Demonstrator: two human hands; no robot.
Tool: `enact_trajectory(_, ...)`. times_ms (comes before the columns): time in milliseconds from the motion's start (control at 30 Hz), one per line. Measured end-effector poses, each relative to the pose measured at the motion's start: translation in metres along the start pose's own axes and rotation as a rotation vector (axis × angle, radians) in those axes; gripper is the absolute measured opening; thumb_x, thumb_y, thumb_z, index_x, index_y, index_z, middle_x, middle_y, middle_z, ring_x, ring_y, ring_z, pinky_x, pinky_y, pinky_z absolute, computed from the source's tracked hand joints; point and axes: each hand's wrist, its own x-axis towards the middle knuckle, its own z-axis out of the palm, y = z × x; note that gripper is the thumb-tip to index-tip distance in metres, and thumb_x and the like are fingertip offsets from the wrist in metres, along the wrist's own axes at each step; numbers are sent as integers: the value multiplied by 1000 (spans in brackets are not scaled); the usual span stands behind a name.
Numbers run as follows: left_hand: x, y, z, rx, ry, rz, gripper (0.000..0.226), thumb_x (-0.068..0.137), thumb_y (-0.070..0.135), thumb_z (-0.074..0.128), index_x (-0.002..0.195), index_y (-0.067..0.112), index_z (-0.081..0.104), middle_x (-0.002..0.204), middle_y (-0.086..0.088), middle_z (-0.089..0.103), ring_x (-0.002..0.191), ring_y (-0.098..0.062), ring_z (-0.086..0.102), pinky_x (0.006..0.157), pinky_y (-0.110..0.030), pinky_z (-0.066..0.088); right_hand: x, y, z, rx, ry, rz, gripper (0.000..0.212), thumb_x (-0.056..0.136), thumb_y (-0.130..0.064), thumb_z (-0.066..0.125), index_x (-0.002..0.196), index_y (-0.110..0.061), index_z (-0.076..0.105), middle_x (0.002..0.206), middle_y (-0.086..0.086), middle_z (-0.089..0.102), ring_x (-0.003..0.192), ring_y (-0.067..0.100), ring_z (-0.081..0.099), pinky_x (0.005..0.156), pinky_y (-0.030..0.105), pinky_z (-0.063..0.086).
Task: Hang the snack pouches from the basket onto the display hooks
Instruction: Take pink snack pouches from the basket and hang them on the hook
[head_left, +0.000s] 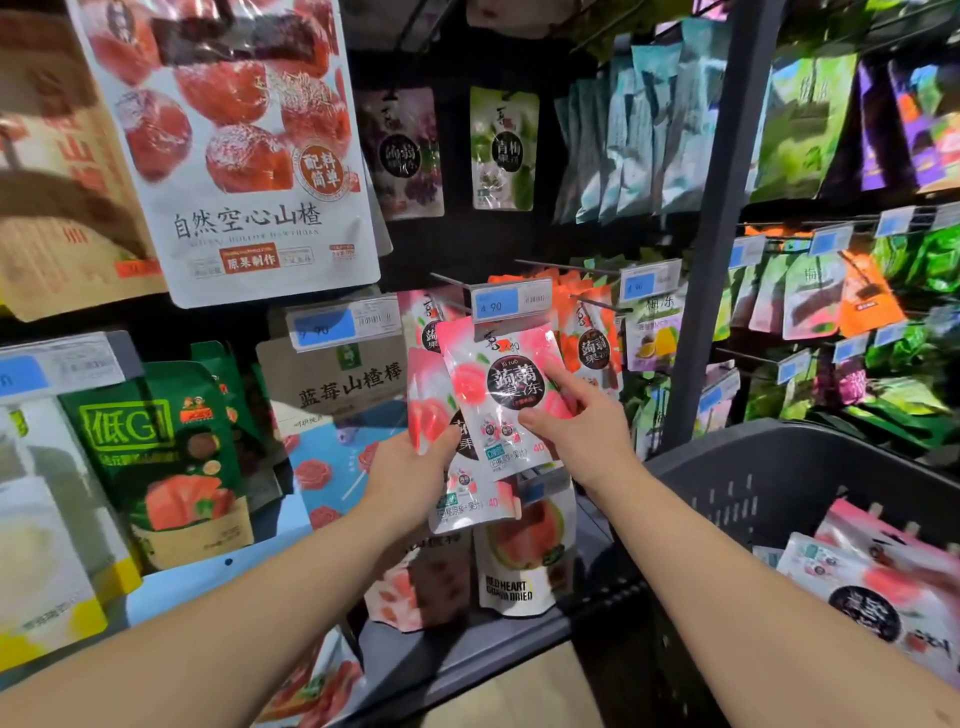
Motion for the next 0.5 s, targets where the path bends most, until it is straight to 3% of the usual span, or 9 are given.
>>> enact_trajectory(167,8,-2,0,12,4,9,37,97,45,62,77,14,65,64,0,61,65,-21,59,68,-33,44,10,3,6,6,8,6,72,81,-9,84,145,-23,56,142,-6,59,131,9,52,114,35,44)
enact_trajectory(367,8,-1,4,37,-41,12,36,98,43,62,77,13,61,63,-4,60,62,-22,57,59,-29,41,11,11,0,-15,16,8,71,81,-10,85,144,-25,57,143,-6,59,133,9,50,110,28,44)
enact_trajectory(500,7,3,7,27,-53,29,37,98,41,61,74,13,61,62,0,58,57,-14,53,55,-28,37,13,12,-2,-12,7,-2,70,81,-10,84,145,-25,57,145,-7,57,134,8,49,102,16,42)
